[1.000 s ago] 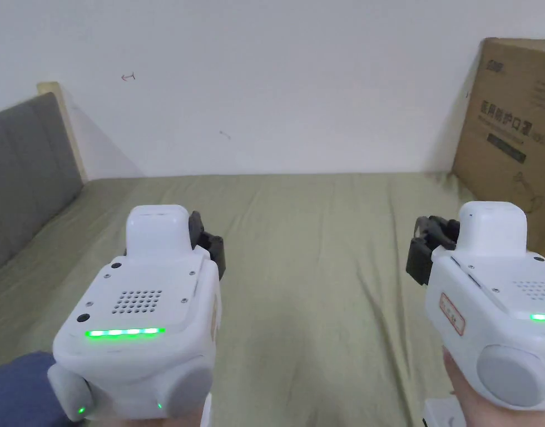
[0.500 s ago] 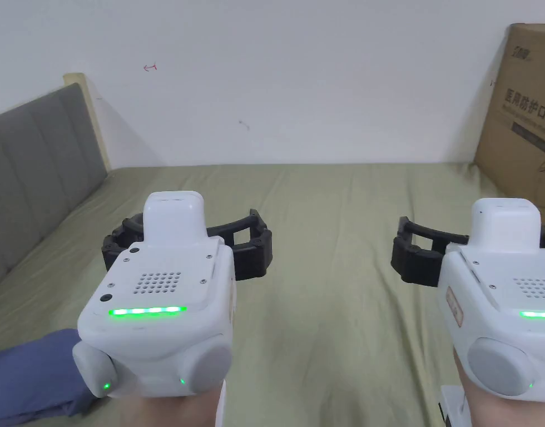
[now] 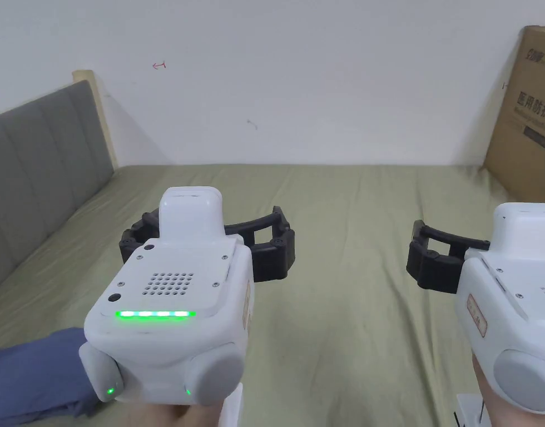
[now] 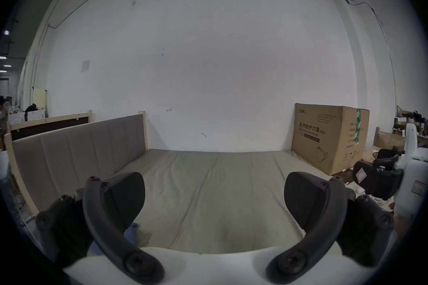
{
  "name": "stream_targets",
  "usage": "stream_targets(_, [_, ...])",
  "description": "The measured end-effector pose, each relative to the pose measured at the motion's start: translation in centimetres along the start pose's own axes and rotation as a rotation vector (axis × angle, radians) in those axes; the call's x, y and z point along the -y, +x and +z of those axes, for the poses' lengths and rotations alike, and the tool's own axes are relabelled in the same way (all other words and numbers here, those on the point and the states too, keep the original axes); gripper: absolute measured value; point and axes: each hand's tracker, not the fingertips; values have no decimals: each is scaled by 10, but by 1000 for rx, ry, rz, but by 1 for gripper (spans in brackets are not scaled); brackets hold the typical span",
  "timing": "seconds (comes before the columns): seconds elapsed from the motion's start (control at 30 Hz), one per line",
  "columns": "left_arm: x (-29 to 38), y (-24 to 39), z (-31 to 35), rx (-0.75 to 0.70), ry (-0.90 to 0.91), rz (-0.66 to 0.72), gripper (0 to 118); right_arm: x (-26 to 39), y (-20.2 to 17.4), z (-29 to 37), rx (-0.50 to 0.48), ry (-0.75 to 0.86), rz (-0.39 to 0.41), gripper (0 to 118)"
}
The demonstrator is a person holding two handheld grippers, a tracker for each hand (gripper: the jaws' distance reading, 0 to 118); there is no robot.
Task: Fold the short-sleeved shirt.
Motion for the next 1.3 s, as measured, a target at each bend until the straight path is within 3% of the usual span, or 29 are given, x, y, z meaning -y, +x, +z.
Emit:
stream_targets(0.1, [3,4,0,-62,-18,-22,118,-2,-1,-2,-5,-7,-7,118])
stream_targets(0.27, [6,-2,-1,1,-29,31,118,1,-4,-5,-10,-30,-6,118])
stream_targets(0.63, [9,-7,-5,-52,-68,65,118,12,-9,-8,-16,-63,-14,118])
stream_targets(1.3, [21,4,-16,4,-129,99,118,22,-9,-11,-10,-93,1,118])
